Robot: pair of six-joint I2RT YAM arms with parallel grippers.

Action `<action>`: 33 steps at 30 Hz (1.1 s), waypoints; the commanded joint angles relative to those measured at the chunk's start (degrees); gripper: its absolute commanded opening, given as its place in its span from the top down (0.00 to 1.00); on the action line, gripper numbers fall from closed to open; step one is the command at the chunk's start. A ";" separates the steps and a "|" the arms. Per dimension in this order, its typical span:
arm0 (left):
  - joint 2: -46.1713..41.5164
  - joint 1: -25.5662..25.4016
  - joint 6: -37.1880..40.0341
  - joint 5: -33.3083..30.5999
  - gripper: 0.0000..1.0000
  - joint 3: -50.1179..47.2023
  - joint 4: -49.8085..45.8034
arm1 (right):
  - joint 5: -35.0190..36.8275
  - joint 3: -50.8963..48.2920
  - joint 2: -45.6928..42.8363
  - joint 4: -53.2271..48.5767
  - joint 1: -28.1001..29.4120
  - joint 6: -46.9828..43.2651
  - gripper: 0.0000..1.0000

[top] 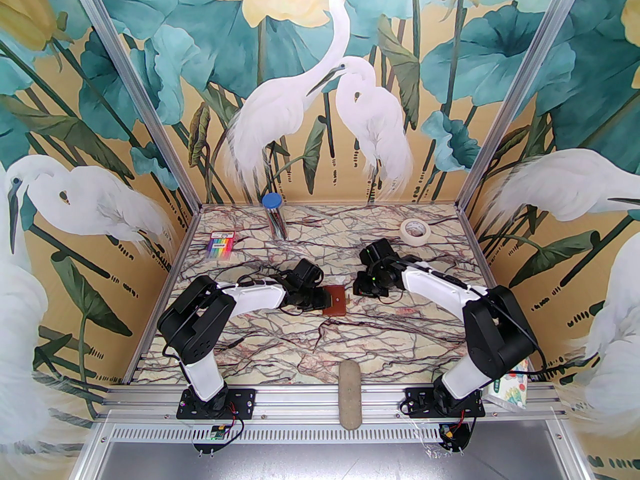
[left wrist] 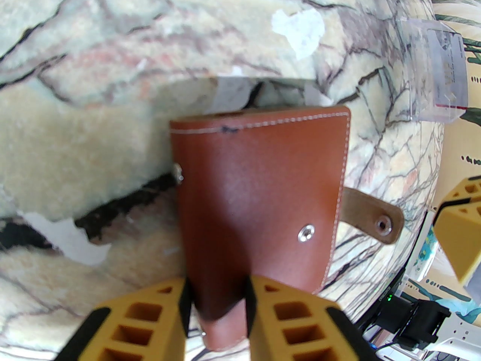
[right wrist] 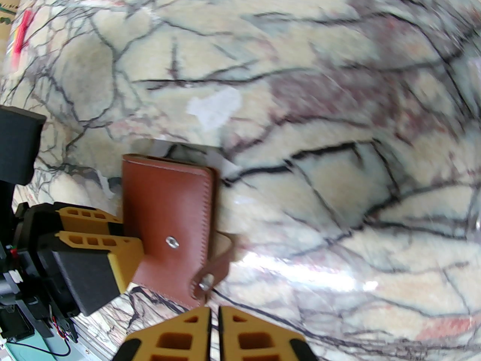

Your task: Put the credit cards into the card holder

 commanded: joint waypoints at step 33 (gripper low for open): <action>3.01 -0.52 -0.48 -0.80 0.70 -4.19 3.38 | -12.10 -2.42 9.69 10.43 -0.70 1.35 0.88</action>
